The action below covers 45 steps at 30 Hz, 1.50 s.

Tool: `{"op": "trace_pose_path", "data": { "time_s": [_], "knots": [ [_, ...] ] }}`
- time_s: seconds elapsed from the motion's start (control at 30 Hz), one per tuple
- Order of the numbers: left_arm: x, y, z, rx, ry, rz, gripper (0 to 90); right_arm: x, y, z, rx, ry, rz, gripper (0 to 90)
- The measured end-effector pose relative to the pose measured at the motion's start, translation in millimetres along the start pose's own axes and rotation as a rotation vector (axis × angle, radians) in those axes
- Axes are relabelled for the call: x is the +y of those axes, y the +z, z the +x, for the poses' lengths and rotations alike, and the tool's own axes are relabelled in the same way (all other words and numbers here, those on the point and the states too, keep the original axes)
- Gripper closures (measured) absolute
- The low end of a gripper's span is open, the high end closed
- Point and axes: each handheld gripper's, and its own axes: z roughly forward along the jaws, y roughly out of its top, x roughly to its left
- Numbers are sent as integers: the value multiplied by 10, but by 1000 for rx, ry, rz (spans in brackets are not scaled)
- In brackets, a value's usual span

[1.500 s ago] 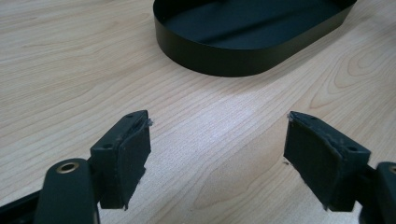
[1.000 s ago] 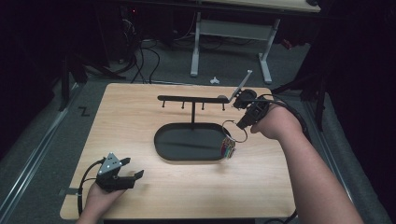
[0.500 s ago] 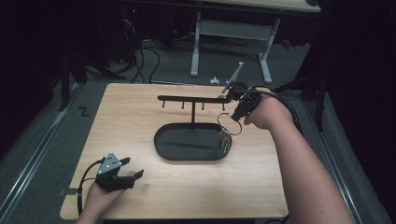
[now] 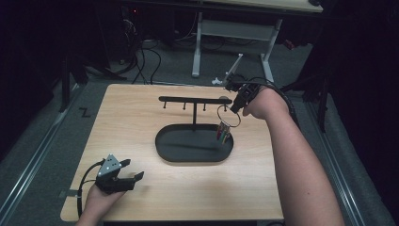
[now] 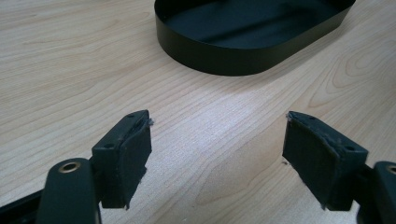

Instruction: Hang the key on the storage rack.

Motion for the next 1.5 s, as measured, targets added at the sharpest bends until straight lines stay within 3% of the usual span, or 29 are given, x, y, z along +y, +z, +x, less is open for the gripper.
{"op": "trace_pose_path", "data": {
  "time_s": [0.57, 0.93, 1.03, 1.13, 1.3, 1.5],
  "knots": [
    [-13, 7, 0, -3, -2, 6, 242, 123, 232, -122, 30, 0, 23, 878],
    [-21, -9, 9, -2, -5, 8, 244, 126, 262, -227, 6, 15, 4, 859],
    [-22, -12, 10, -1, -5, 8, 244, 122, 227, -208, 5, 36, -9, 862],
    [-19, -12, 7, -4, -4, 10, 244, 111, 205, -195, -3, 15, -18, 862],
    [-17, -2, 0, -2, -1, 12, 245, 87, 186, -154, -11, 21, -22, 854],
    [-13, 14, -19, -6, 3, 17, 246, 32, 223, -89, -15, 35, -53, 767]
  ]
}}
